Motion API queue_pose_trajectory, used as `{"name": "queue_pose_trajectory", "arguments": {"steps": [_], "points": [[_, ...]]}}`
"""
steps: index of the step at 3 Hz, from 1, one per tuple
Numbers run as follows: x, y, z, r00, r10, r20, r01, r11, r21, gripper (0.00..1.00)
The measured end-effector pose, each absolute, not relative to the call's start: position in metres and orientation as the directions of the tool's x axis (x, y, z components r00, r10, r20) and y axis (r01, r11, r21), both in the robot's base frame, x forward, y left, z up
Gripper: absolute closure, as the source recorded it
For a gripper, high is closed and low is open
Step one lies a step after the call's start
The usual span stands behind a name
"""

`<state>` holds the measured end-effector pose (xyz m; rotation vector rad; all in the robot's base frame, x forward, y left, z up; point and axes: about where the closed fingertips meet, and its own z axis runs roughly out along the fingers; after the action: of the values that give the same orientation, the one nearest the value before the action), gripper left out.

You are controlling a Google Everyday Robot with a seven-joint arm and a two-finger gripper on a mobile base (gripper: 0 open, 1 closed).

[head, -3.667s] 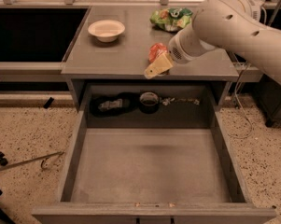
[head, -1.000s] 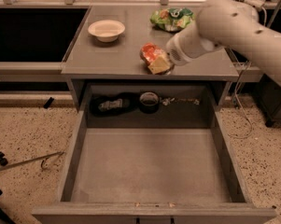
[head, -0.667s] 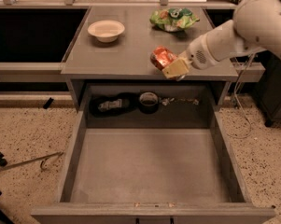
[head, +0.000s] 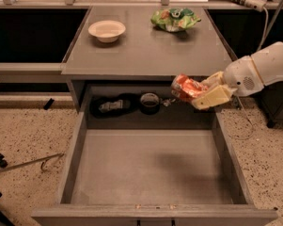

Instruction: Place coke can into top drawer

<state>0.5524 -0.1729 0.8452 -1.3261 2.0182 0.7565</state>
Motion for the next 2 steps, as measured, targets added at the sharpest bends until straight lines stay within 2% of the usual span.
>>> {"name": "queue_pose_trajectory", "arguments": {"steps": [2], "points": [[0.5332,-0.1720,0.8401,-0.306,-0.621,-0.721,-0.947,0.275,0.165,1.00]]}}
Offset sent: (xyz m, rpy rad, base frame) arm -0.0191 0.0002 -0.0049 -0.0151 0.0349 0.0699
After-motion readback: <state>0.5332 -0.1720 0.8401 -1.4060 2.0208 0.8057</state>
